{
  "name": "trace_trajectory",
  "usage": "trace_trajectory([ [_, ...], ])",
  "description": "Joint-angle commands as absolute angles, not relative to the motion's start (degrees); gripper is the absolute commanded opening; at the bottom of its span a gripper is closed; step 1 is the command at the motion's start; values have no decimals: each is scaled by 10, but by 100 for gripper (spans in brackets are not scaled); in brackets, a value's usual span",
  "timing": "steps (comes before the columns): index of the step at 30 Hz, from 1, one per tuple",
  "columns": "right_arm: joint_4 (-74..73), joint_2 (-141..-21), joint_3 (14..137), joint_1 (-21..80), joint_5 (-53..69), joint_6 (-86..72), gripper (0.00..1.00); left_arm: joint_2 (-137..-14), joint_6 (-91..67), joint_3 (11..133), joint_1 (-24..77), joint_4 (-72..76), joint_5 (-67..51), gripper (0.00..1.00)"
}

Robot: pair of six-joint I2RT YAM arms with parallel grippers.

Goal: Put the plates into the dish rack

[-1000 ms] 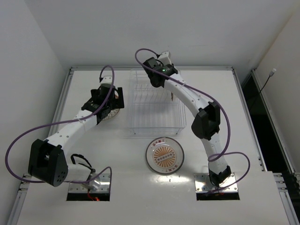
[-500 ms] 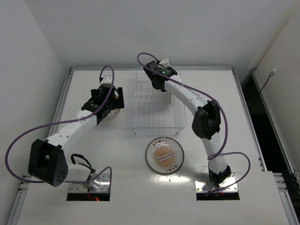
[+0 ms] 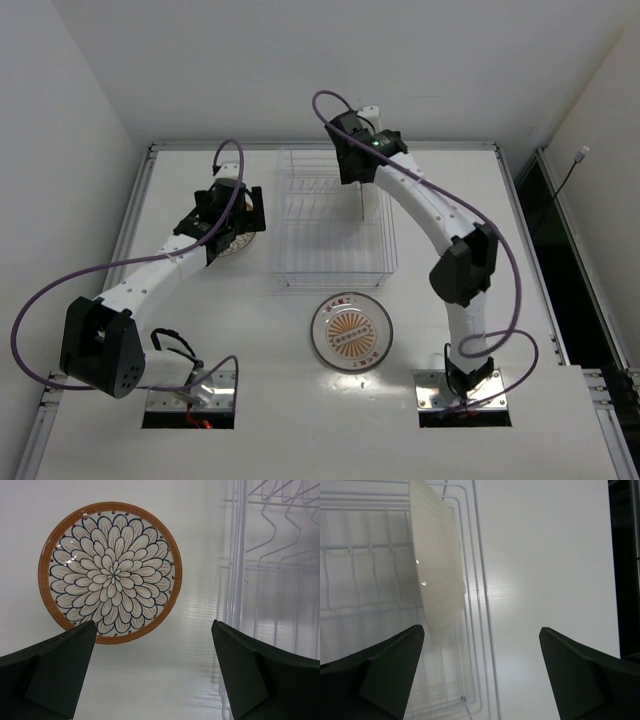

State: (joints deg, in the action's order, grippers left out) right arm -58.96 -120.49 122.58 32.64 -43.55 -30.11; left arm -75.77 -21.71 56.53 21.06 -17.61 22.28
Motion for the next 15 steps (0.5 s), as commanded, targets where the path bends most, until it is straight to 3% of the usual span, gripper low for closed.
trace_trajectory([
  [1,-558,-1066,1190,315,-406,-253,100,-746,-219,588,215,-172,226,100],
  [5,-564,-957,1109,298,-321,-239,100,-746,-219,588,215,-172,231,100],
  [11,-512,-707,822,279,-202,-273,100,-746,-219,588,215,-172,237,100],
  [15,-483,-594,633,268,-27,-399,100,-746,-219,588,215,-172,237,100],
])
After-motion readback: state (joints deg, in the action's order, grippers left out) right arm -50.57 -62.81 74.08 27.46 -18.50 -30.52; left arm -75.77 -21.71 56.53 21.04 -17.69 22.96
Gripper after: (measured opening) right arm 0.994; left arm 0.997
